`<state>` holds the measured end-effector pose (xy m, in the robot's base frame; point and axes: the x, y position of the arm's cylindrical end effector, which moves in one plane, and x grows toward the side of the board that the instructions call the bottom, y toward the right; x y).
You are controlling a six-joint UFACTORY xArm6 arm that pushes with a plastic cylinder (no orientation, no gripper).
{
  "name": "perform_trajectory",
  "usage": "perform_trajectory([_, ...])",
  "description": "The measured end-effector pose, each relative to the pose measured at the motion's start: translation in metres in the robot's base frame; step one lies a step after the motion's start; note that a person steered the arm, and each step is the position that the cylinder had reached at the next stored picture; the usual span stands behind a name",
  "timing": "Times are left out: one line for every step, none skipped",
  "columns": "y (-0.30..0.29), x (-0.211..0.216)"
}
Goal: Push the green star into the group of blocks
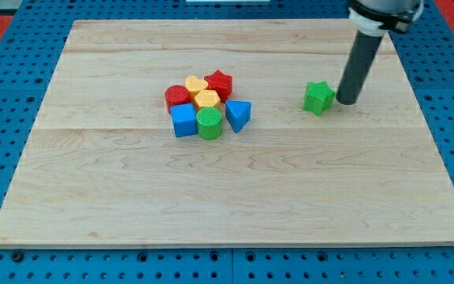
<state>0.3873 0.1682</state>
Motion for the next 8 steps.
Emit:
perform_trajectory([-0.026, 0.0])
perform_trajectory([-0.043, -0.003])
perform_trajectory([-0.057, -0.004])
perform_trajectory([-0.086, -0.004])
perform_trajectory([-0.087, -0.005])
perform_trajectory([-0.091, -0.005])
perform_trajectory([-0.092, -0.005])
perform_trajectory([-0.111, -0.005])
